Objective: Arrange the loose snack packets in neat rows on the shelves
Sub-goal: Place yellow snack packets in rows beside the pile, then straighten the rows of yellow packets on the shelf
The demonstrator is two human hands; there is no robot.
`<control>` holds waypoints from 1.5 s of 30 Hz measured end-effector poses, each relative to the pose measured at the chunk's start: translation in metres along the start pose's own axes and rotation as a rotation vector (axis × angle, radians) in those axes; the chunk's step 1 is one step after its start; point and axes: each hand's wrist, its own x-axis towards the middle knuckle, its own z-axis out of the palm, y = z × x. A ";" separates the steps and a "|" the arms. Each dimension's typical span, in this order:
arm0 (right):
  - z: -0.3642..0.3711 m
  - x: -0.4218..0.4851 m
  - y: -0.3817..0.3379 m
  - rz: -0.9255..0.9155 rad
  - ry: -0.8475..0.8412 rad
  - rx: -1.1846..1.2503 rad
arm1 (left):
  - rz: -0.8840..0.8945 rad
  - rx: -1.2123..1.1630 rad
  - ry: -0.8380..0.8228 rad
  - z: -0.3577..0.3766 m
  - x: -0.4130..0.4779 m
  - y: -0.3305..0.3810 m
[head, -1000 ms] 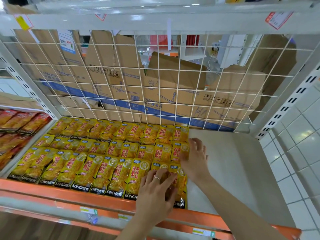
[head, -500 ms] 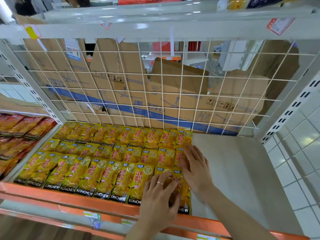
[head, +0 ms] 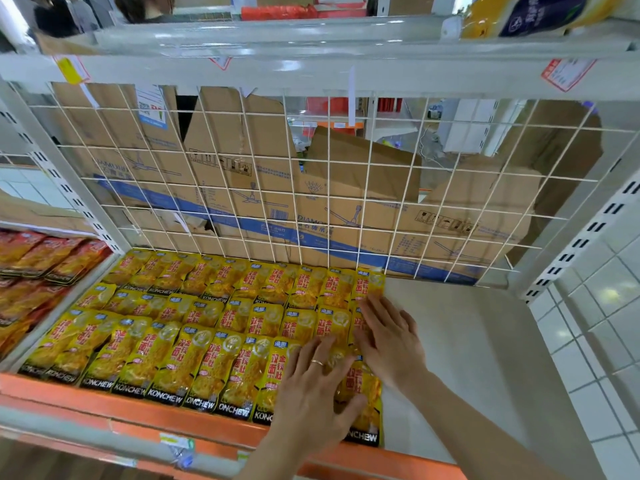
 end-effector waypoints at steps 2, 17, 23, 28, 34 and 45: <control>0.000 -0.002 -0.001 -0.003 0.010 0.022 | -0.003 0.002 -0.006 0.000 -0.001 0.001; 0.000 -0.001 0.000 0.010 -0.007 -0.006 | -0.024 0.053 -0.065 -0.003 0.000 0.006; -0.001 -0.002 0.000 0.000 0.002 0.012 | -0.033 0.066 -0.074 -0.005 0.000 0.008; -0.001 -0.002 0.000 -0.006 -0.017 0.001 | -0.027 0.057 -0.083 -0.005 0.000 0.007; -0.002 -0.002 0.000 0.005 -0.001 0.015 | -0.030 0.063 -0.078 -0.004 0.000 0.006; -0.010 0.004 -0.001 0.108 0.010 0.140 | -0.053 -0.008 -0.047 -0.010 0.013 -0.002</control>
